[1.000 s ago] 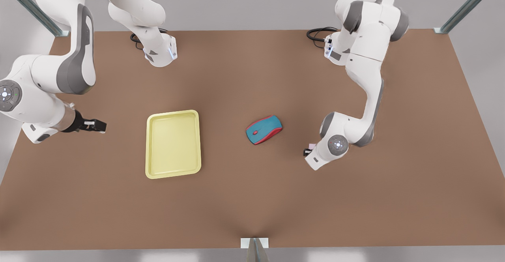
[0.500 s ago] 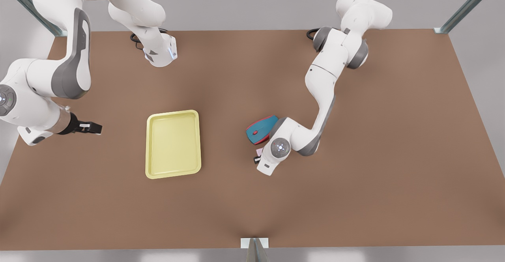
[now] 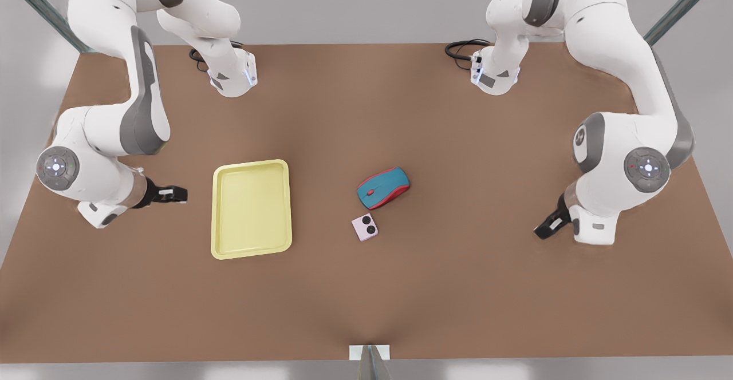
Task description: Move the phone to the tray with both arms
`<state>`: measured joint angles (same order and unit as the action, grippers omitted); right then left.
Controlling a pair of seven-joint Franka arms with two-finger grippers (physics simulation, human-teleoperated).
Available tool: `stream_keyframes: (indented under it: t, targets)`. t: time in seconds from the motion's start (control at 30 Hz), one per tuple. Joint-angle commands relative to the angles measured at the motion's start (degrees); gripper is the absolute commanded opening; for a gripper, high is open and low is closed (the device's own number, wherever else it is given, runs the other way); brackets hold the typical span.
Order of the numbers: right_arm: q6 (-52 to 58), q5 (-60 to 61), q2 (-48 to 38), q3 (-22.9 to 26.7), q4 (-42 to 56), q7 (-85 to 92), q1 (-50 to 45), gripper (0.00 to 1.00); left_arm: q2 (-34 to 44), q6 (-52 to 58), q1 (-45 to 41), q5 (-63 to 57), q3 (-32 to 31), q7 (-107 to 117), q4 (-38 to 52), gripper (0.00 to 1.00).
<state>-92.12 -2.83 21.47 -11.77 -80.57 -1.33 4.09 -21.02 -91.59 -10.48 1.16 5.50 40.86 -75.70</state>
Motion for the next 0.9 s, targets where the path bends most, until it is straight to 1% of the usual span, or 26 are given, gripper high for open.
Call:
stream_keyframes:
  t: [0.0,0.07,0.1,0.13,0.17,0.2,0.27,0.3,0.37,0.4,0.47,0.5,0.57,0.6,0.67,0.73,0.87]
  targets:
    - [-7.5,0.5,3.4,-0.4,0.7,-0.6,-3.6,1.00,6.3,11.9,0.5,-1.2,-0.6,-48.9,-7.3,1.00]
    - [-13.4,0.5,7.3,-0.4,0.4,-0.7,-7.3,1.00,6.9,20.7,0.1,-0.7,-0.9,-49.3,-3.3,1.00]
    - [-16.1,0.5,9.6,-0.4,0.4,-0.8,-8.9,1.00,4.4,21.5,-0.1,4.5,-1.5,-48.5,0.2,1.00]
    - [-18.0,0.6,11.8,-0.4,0.5,-2.8,-9.3,1.00,4.8,21.3,-0.1,4.6,-1.5,-48.4,0.6,1.00]
    - [-19.1,0.5,13.9,-0.4,0.9,-8.0,-11.9,1.00,5.2,21.6,-0.1,4.7,-1.6,-48.2,0.6,1.00]
    - [-22.5,0.4,14.8,-0.4,0.8,-10.9,-13.2,1.00,4.6,21.5,-0.2,4.3,-1.7,-48.4,0.5,1.00]
    - [-23.2,0.3,16.5,-0.3,0.9,-20.6,-18.1,1.00,4.1,21.4,-0.2,3.8,-1.6,-48.7,0.5,1.00]
    - [-25.5,0.5,17.6,-0.3,1.1,-24.9,-20.2,1.00,4.1,21.4,-0.2,3.8,-1.5,-48.8,0.5,1.00]
    - [-25.7,0.3,23.7,-0.3,10.0,-34.5,-24.8,1.00,4.1,21.4,-0.1,4.0,-1.4,-49.2,0.5,1.00]
    - [-25.7,0.1,26.7,-0.1,14.2,-35.7,-26.6,1.00,4.0,21.4,-0.1,4.1,-1.3,-49.3,0.3,1.00]
    - [-25.8,-0.1,35.2,0.3,26.6,-43.0,-30.2,1.00,3.6,21.1,-0.1,4.2,-1.4,-49.1,0.0,1.00]
    - [-26.1,-0.1,37.6,0.2,30.0,-45.4,-31.5,1.00,3.7,21.4,-0.1,4.3,-1.4,-49.1,0.0,1.00]
    - [-28.6,0.4,38.9,-0.1,30.3,-45.5,-34.1,1.00,3.7,21.3,-0.1,4.6,-1.4,-49.2,0.1,1.00]
    - [-28.3,0.7,38.8,-0.2,30.3,-45.5,-34.2,1.00,3.6,21.1,-0.1,4.6,-1.4,-49.3,0.1,1.00]
    - [-27.6,0.6,38.6,-1.9,30.1,-47.4,-34.3,1.00,3.5,20.9,-0.1,4.6,-1.4,-49.3,0.1,1.00]
    - [-28.1,0.5,38.9,-1.7,29.9,-46.7,-34.2,1.00,3.3,20.9,-0.1,4.6,-1.4,-49.4,0.2,1.00]
    - [-31.0,0.3,43.1,-1.5,29.9,-42.9,-34.3,1.00,3.6,19.8,-0.1,5.4,-1.7,-49.2,0.6,1.00]
